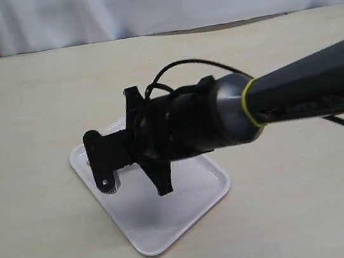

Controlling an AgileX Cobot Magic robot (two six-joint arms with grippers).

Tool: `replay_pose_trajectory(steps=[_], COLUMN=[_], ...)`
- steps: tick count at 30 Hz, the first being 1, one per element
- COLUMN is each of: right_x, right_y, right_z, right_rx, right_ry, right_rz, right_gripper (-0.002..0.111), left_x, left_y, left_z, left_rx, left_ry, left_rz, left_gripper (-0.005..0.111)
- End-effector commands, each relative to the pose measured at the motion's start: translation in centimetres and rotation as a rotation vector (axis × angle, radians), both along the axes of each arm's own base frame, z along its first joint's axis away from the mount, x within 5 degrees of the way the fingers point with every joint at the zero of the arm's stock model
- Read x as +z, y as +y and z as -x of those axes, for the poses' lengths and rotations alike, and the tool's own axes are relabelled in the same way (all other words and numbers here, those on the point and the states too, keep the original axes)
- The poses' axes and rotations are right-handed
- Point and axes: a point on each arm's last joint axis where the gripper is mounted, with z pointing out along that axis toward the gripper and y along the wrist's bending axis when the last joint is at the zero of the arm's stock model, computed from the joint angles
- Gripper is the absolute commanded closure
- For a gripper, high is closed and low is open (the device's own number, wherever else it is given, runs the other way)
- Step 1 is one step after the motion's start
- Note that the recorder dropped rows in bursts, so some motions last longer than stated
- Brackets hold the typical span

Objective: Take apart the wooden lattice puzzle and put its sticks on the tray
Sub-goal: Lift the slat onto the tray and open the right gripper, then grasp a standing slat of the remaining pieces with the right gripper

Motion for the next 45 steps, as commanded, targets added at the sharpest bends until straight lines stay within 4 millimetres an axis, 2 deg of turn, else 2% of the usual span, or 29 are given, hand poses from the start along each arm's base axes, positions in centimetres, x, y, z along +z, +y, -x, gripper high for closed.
replay_pose_trajectory(steps=[1,2,4,5,7,8,12,17,20,22,25,30,33,39,45], right_x=[-0.8,-0.8,-0.8,-0.9,-0.9,-0.9,0.1,3.2,5.3,6.6,7.5,6.2,4.9,2.1,0.8], right_y=[1.7,1.8,1.9,1.8,1.6,1.5,1.0,0.1,-1.7,-3.5,-6.5,-11.0,-12.6,-12.7,-12.6], right_z=[0.4,0.5,0.6,0.7,0.8,0.8,1.1,1.2,0.4,-0.4,-1.7,-2.9,-3.4,-3.7,-3.9], right_rx=[0.063,0.062,0.050,0.027,-0.022,-0.037,-0.118,-0.205,-0.326,-0.456,-0.665,-0.981,-1.108,-1.161,-1.185], right_ry=[-0.075,-0.074,-0.072,-0.061,-0.040,-0.038,-0.024,-0.042,-0.041,-0.024,0.032,0.163,0.230,0.294,0.322], right_rz=[0.045,0.040,0.048,0.037,0.023,0.028,0.000,-0.100,-0.204,-0.295,-0.427,-0.619,-0.683,-0.660,-0.656], right_gripper=[0.102,0.097,0.079,0.063,0.050,0.048,0.051,0.052,0.052,0.052,0.052,0.052,0.052,0.052,0.052], left_x=[0.1,0.1,0.1,0.1,0.1,0.1,0.1,0.1,0.1,0.1,0.1,0.1,0.1,0.1,0.1], left_y=[-0.1,-0.1,-0.1,-0.1,-0.1,-0.1,-0.1,-0.1,-0.1,-0.1,-0.1,-0.1,-0.1,-0.1,-0.1], left_z=[0.0,0.0,0.0,0.0,0.0,0.0,0.0,0.0,0.0,0.0,0.0,0.0,0.0,0.0,0.0], left_rx=[-0.010,-0.010,-0.010,-0.010,-0.010,-0.010,-0.010,-0.010,-0.010,-0.010,-0.010,-0.010,-0.010,-0.010,-0.010], left_ry=[-0.017,-0.017,-0.017,-0.017,-0.017,-0.017,-0.017,-0.017,-0.017,-0.017,-0.017,-0.017,-0.017,-0.017,-0.017], left_rz=[0.000,0.000,0.000,0.000,0.000,0.000,0.000,0.000,0.000,0.000,0.000,0.000,0.000,0.000,0.000], left_gripper=[0.107,0.107,0.107,0.107,0.107,0.107,0.107,0.107,0.107,0.107,0.107,0.107,0.107,0.107,0.107])
